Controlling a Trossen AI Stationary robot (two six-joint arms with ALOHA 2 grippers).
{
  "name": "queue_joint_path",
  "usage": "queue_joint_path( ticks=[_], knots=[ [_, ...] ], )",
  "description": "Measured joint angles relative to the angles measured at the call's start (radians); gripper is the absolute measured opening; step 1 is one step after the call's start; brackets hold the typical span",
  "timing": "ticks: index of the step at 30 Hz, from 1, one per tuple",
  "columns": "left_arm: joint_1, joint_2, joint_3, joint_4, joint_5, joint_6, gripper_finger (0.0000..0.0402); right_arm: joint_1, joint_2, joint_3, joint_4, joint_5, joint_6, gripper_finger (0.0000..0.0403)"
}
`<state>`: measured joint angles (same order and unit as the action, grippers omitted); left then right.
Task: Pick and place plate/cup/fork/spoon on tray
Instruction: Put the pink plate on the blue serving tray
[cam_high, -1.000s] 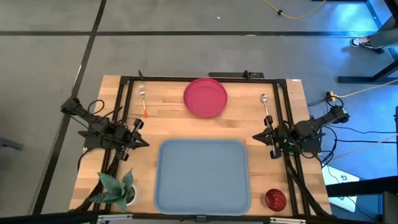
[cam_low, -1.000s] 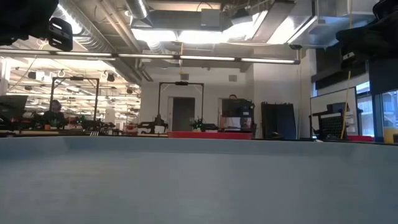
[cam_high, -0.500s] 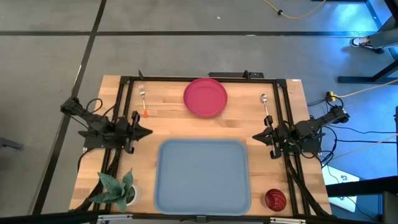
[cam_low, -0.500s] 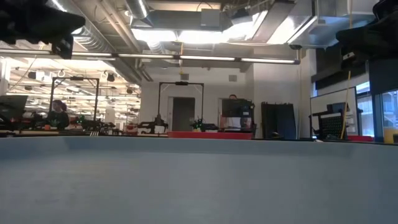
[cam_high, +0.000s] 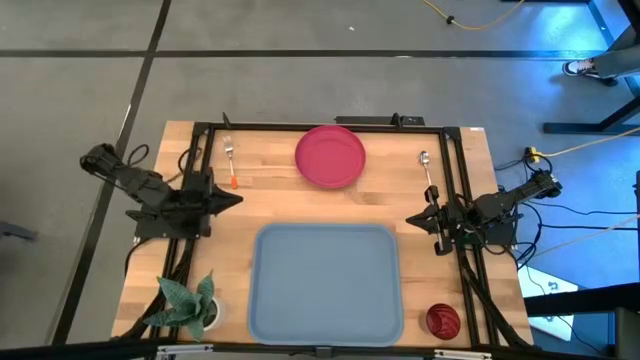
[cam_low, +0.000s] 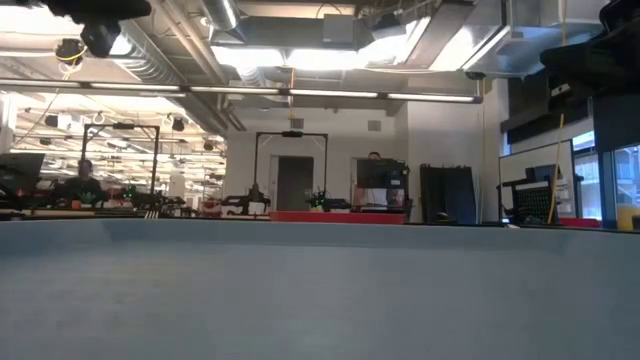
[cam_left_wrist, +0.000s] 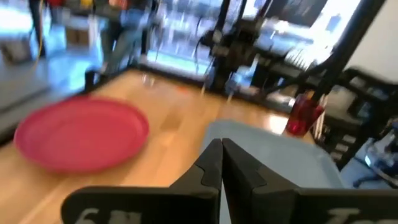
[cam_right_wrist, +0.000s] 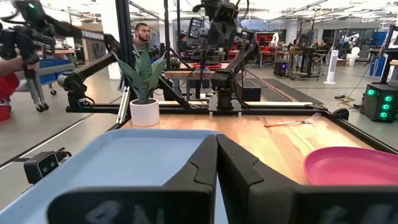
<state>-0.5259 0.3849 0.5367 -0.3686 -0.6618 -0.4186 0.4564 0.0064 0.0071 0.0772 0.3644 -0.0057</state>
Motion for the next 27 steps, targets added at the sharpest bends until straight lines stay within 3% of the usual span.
queue_joint_path(
  ticks=[8,15,19,25,27],
  knots=[
    [0.033,0.299,0.32,-0.364,0.066,-0.332,0.0,0.0,0.0,0.0,0.0,0.0,0.001,0.0016],
    [0.171,0.487,0.567,-0.604,0.237,-0.366,0.0,0.0,0.0,0.0,0.0,0.0,0.0,0.0016],
    [0.241,0.541,0.621,-0.601,0.261,-0.271,0.0,0.0,0.0,0.0,0.0,0.0,0.001,0.0016],
    [0.253,0.552,0.627,-0.502,0.259,-0.253,0.0,0.0,0.0,0.0,0.0,0.0,0.002,0.0016],
    [0.254,0.554,0.627,-0.482,0.228,-0.173,0.0,0.0,0.0,0.0,0.0,0.0,0.002,0.0016]
  ],
)
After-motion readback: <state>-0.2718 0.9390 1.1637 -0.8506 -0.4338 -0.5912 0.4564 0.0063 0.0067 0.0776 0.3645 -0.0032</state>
